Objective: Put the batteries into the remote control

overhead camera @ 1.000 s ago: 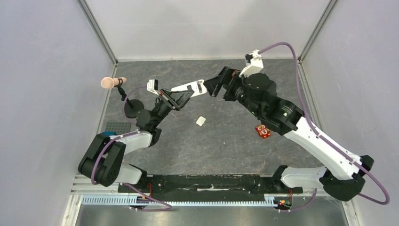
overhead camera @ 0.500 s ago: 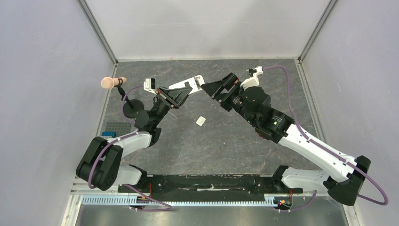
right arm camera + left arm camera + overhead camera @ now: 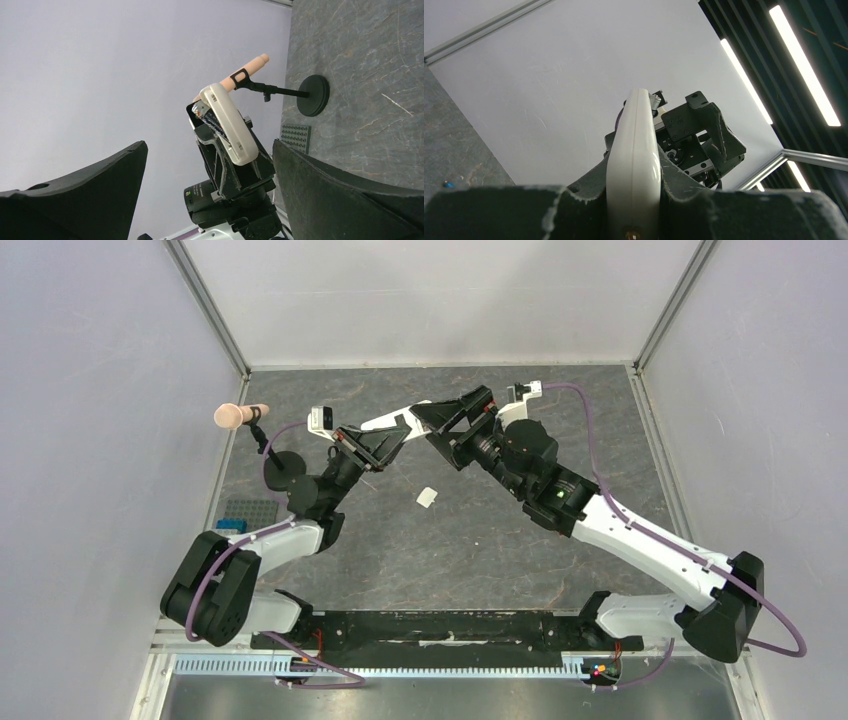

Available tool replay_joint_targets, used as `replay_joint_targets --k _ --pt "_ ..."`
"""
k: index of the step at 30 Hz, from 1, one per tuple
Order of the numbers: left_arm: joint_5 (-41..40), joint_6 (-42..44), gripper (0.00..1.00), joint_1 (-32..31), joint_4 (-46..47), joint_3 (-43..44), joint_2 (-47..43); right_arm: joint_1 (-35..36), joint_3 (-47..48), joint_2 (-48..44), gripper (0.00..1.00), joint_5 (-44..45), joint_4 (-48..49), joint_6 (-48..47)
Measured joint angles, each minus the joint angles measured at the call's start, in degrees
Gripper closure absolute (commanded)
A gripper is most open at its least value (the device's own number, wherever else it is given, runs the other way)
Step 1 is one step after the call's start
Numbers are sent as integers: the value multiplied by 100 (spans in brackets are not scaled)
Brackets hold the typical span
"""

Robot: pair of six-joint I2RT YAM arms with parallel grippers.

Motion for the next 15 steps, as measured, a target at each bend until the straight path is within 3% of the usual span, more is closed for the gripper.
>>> replay_joint_targets --k 15 --pt "254 31 98 -33 -48 9 -155 -286 0 361 9 -291 291 485"
